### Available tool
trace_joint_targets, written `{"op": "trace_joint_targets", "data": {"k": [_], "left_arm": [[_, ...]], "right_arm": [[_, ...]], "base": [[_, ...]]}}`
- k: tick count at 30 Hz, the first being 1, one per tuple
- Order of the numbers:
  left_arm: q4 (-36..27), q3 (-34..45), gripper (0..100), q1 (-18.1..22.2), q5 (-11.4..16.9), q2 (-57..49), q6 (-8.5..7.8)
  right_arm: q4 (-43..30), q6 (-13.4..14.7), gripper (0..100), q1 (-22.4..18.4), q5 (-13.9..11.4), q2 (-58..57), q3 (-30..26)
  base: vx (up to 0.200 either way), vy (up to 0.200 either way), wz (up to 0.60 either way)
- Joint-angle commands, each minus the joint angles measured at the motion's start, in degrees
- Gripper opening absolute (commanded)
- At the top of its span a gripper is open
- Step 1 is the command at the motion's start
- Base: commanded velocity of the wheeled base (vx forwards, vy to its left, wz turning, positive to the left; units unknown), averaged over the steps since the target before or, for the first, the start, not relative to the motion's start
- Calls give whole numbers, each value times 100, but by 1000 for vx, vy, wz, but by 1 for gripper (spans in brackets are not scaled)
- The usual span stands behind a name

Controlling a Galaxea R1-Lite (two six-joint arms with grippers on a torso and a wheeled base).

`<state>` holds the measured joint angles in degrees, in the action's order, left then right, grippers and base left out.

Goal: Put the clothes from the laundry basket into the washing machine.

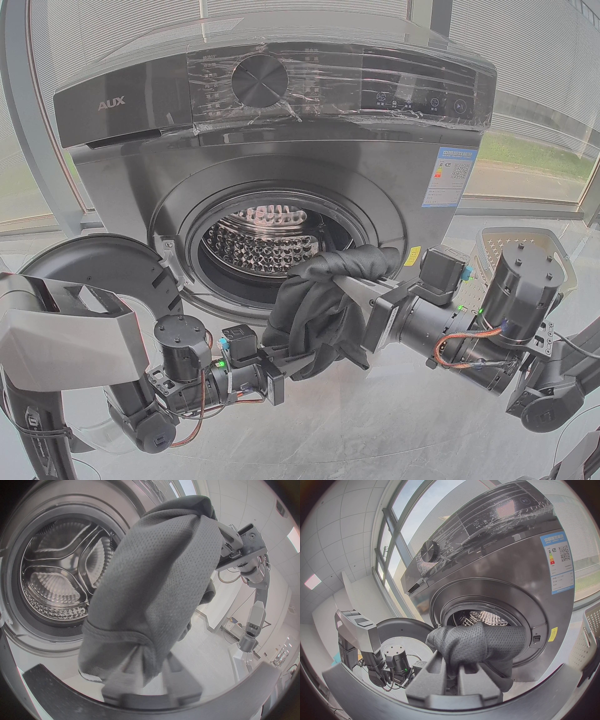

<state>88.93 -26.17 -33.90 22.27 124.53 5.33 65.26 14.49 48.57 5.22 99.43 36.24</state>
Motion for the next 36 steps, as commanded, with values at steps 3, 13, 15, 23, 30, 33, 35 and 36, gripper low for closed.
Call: {"op": "trace_joint_targets", "data": {"k": [3,13,15,23,30,33,35,36], "left_arm": [[10,33,0,-46,-4,-78,-23],[10,649,0,-521,14,-1071,-23],[10,728,0,-609,5,-1229,-14],[10,772,0,-653,5,-1475,12],[10,499,0,-574,-83,-1493,197],[10,332,0,-503,-302,-1458,214],[10,244,0,-477,-417,-1440,223],[10,112,0,-468,-610,-1405,267]], "right_arm": [[-4,1,0,-5,6,7,-3],[-13,-8,0,-172,-3,138,-82],[-13,-8,0,-172,6,156,-126],[-92,-8,100,-225,14,235,-276],[-92,-43,100,-339,14,235,-557],[-74,-61,100,-427,14,235,-654],[-83,-61,100,-471,14,235,-671],[-92,-78,100,-559,14,235,-680]], "base": [[0,0,0],[0,0,0],[0,0,0],[0,0,0],[0,0,0],[0,0,0],[0,0,0],[0,0,0]]}}
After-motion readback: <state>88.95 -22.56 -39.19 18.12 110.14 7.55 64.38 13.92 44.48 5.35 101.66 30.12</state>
